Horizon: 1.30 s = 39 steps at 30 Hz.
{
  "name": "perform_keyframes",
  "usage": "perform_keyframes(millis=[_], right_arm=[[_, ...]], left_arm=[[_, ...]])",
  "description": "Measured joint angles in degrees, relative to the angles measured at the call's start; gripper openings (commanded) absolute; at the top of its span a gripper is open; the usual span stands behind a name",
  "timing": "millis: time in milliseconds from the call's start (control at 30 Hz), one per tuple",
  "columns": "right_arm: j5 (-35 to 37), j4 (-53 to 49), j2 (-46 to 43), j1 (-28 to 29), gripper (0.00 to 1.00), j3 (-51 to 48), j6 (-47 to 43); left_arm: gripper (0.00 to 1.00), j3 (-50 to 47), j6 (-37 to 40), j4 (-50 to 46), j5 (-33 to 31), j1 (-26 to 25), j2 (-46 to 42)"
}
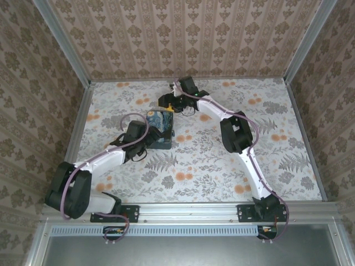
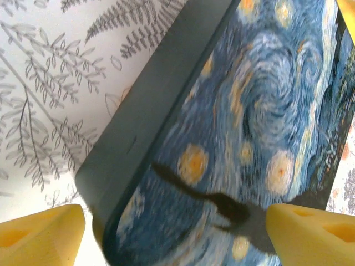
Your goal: Unlock a padlock with a key
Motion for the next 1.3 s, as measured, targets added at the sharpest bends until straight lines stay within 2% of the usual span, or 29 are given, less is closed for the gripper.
perform_keyframes(millis=[233, 433, 633, 767, 967, 1300], right_arm=[[-0.35, 8.59, -7.67, -0.07, 0.64, -18.62, 2.10], [1.49, 19.17, -17.22, -0.85, 0.65, -36.30, 5.90], [5.09, 32.11, -25.27, -2.23, 0.81, -52.63, 11.02], [7.89, 38.53, -29.66, -3.93, 0.83, -61.11, 14.01], [10.93, 42.18, -34.38, -6.38, 0.83, -68.54, 16.63], [12.20, 45.16, -35.93, -8.61, 0.84, -71.91, 20.04]], left_arm=[[0.94, 1.20, 2.91, 1.14, 2.14, 4.09, 2.78], [0.94, 4.63, 4.85, 1.66, 3.13, 4.44, 6.75], [0.95, 9.55, 6.10, 2.47, 3.52, 2.82, 12.02], [0.96, 13.90, 6.36, 3.10, 3.63, 0.44, 16.46], [0.97, 20.81, 6.36, 5.07, 4.85, -0.94, 23.39], [0.98, 29.35, 6.56, 6.43, 6.54, -0.98, 30.80]])
